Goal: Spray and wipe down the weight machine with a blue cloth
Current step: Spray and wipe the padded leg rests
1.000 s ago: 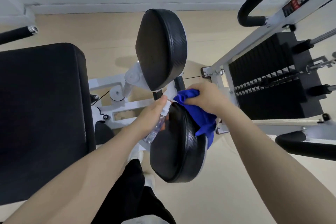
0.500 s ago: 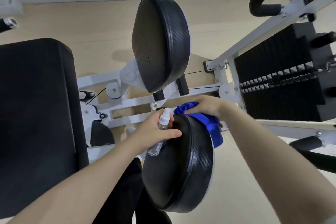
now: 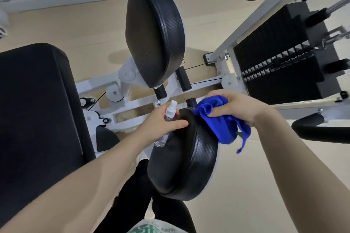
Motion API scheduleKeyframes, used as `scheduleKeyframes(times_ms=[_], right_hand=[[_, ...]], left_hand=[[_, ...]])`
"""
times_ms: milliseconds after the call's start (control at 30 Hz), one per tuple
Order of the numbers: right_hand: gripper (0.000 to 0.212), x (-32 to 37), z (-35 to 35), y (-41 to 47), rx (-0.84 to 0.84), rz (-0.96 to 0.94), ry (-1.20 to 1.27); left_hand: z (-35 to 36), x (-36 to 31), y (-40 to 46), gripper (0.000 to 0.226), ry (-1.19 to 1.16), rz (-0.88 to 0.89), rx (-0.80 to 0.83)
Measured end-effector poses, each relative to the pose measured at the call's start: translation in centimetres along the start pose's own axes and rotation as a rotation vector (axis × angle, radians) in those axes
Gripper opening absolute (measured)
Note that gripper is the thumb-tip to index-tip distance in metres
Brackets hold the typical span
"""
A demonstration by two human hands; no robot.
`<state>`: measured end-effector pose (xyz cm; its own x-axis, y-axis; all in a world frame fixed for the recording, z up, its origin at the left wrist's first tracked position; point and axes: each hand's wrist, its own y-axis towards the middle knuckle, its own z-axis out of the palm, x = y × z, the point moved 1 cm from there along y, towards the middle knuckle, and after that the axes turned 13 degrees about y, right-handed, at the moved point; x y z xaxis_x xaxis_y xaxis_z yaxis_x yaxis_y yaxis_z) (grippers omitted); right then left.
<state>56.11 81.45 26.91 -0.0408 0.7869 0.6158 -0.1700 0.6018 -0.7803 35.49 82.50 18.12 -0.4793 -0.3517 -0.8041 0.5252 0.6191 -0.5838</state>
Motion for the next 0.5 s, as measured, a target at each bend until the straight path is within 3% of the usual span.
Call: scheduleKeyframes(times_ms=[300, 433, 500], right_hand=[[0.026, -1.6, 5.8, -6.1, 0.002, -0.460, -0.687], [0.030, -1.5, 5.1, -4.3, -0.245, -0.632, -0.823], [0.033, -2.8, 5.6, -4.2, -0.454, -0.809, -0.931]], left_hand=[[-1.1, -1.6, -2.2, 0.021, 0.073, 0.145, -0.102], [-0.8, -2.3, -4.2, 0.042, 0.101, 0.269, -0.158], [-0.8, -2.2, -5.1, 0.058, 0.249, 0.368, -0.179]])
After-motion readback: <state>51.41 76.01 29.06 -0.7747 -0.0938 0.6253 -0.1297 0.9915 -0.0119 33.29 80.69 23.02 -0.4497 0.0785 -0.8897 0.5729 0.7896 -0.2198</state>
